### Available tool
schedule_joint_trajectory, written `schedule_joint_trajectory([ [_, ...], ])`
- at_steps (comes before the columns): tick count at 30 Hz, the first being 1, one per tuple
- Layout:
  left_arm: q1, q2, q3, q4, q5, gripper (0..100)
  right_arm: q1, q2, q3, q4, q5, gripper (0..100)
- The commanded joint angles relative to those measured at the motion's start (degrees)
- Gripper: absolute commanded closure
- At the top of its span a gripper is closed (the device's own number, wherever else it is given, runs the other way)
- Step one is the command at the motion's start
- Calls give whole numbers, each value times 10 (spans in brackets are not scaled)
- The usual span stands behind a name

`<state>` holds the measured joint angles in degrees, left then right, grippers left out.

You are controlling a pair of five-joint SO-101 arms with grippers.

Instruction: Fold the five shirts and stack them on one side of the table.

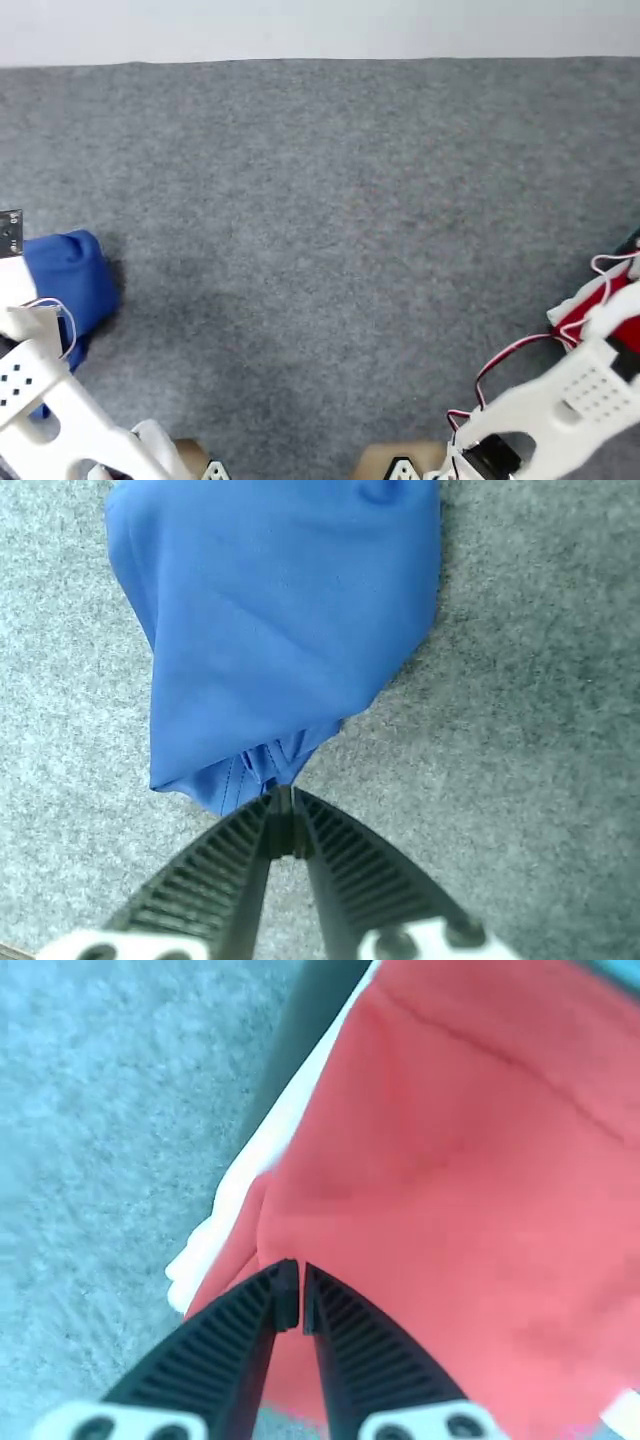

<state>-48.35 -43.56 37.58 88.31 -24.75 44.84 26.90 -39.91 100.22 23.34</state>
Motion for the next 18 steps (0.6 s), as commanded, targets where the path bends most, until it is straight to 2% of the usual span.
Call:
schedule_joint_trajectory([
  [1,4,-11,-4,-4,-4,994,4,-78,-31,24,4,988],
  [10,4,-11,-65,62,-4,993,7,-167,-9,27,5,988],
  [15,2,-6,-93,68,-6,992,7,-247,113,27,5,988],
  [18,3,6,-94,37,-31,972,7,-327,215,27,11,988],
])
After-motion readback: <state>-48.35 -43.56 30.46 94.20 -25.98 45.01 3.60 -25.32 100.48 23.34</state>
